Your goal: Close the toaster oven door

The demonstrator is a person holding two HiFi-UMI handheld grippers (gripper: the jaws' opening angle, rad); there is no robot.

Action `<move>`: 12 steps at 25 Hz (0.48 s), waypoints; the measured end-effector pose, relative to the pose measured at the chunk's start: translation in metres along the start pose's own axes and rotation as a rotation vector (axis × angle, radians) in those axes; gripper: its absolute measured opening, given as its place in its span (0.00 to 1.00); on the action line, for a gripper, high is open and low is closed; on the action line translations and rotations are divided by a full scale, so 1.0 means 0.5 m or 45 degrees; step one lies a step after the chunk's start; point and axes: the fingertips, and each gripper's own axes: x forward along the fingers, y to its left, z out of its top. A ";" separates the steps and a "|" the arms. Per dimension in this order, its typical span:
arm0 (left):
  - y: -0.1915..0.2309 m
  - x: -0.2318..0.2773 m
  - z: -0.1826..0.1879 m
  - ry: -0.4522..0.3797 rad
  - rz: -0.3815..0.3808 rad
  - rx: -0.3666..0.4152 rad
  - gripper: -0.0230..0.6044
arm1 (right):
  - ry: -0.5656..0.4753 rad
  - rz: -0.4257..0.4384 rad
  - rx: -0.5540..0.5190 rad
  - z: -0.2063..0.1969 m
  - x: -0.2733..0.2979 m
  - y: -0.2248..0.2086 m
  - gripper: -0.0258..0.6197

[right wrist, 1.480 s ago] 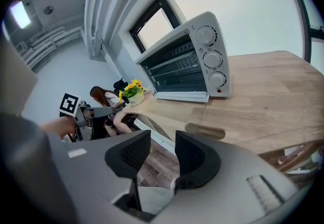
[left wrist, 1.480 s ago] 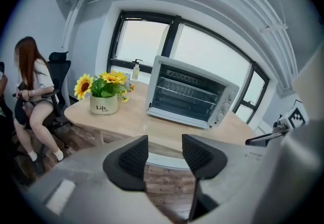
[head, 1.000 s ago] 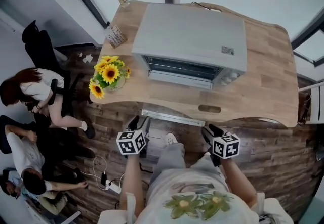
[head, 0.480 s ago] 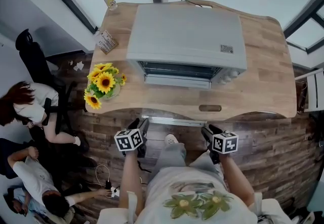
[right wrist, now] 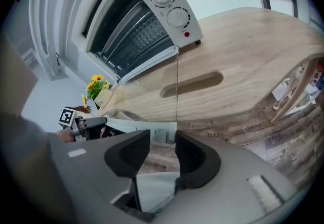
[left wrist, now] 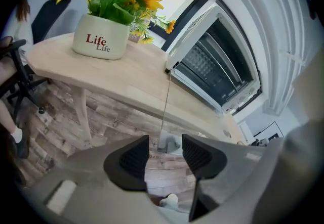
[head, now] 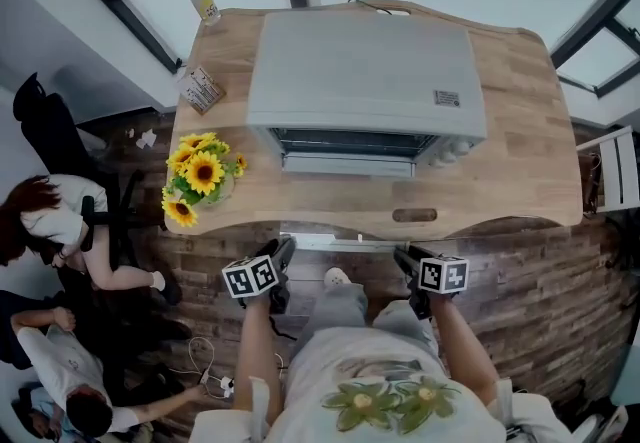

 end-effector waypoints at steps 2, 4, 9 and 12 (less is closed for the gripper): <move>0.003 0.003 -0.004 0.016 -0.004 0.004 0.37 | 0.007 -0.007 0.005 -0.002 0.002 -0.002 0.27; -0.002 0.006 -0.006 0.023 -0.028 0.003 0.37 | 0.001 -0.006 0.008 -0.001 0.003 -0.001 0.25; -0.011 0.005 -0.006 0.027 -0.048 0.011 0.29 | -0.001 -0.012 0.009 0.001 0.001 0.000 0.24; -0.015 0.000 -0.004 0.025 -0.048 0.011 0.29 | 0.001 -0.020 0.009 -0.003 -0.003 -0.003 0.24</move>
